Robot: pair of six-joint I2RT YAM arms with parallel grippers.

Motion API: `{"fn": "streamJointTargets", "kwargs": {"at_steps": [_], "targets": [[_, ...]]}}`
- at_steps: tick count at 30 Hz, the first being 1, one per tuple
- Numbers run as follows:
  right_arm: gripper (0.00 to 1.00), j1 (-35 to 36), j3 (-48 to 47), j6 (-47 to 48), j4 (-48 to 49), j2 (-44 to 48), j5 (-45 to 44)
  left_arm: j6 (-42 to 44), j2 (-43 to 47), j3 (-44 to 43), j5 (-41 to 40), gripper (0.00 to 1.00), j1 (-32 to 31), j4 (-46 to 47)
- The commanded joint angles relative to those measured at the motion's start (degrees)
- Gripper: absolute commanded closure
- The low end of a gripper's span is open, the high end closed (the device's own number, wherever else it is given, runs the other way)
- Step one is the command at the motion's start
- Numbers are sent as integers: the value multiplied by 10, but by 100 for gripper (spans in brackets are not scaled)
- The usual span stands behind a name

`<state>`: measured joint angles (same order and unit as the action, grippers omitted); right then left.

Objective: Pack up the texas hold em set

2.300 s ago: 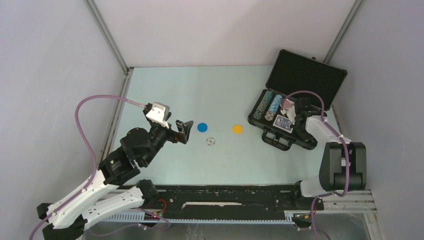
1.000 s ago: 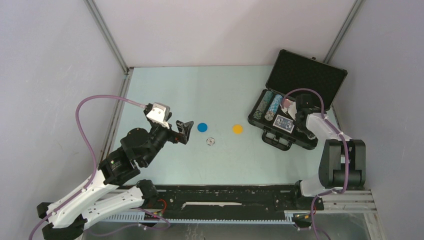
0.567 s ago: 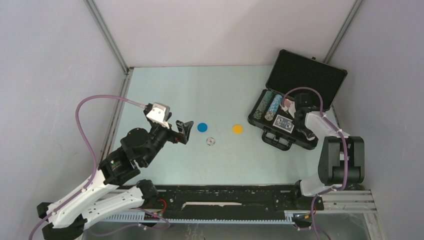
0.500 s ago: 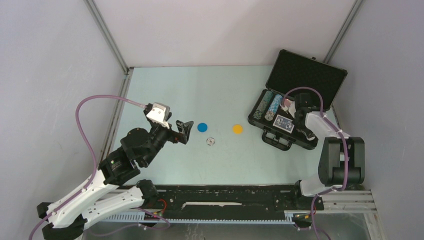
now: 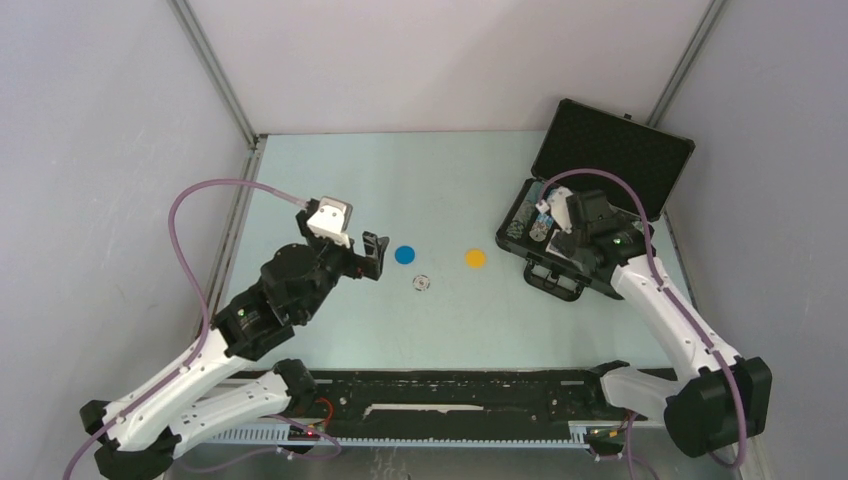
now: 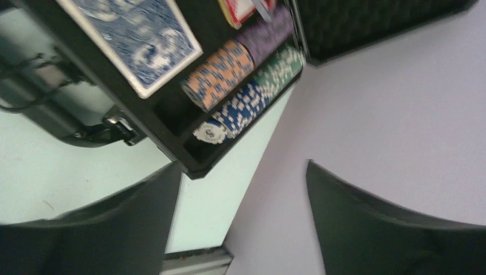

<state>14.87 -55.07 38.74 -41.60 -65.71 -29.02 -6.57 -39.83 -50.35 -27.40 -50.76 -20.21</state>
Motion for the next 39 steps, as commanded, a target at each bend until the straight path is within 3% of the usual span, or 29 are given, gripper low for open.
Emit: {"fn": "streamJointTargets", "kwargs": {"at_steps": [1, 6, 10, 13, 17, 19, 23, 29, 35, 39], "targets": [[1, 75, -29, -87, -17, 37, 41, 12, -19, 19, -15, 6, 7, 19], [0, 217, -36, -186, 18, 51, 142, 19, -48, 11, -14, 2, 7, 5], [0, 266, -34, -320, 66, 45, 247, 6, -101, -13, 6, 0, 7, -33], [0, 260, -49, -450, 66, 16, 305, -32, -145, -48, 21, 0, 7, -70], [0, 188, -59, -529, 67, -34, 561, -64, -136, -86, 24, 0, 7, -87], [0, 155, -31, -570, 110, -29, 615, -66, -117, -105, -1, 0, 7, -85], [0, 173, -11, -604, 161, -13, 548, -34, -80, -151, -70, 0, 10, -44], [0, 246, -56, -651, 186, -123, 468, 36, -45, -190, -110, 0, 12, 58], [0, 313, -160, -683, 141, -269, 342, 82, 21, -103, -131, 0, 11, 136], [3, 344, -280, -693, 40, -396, 243, 80, 60, -45, -129, 1, 12, 162]]}}
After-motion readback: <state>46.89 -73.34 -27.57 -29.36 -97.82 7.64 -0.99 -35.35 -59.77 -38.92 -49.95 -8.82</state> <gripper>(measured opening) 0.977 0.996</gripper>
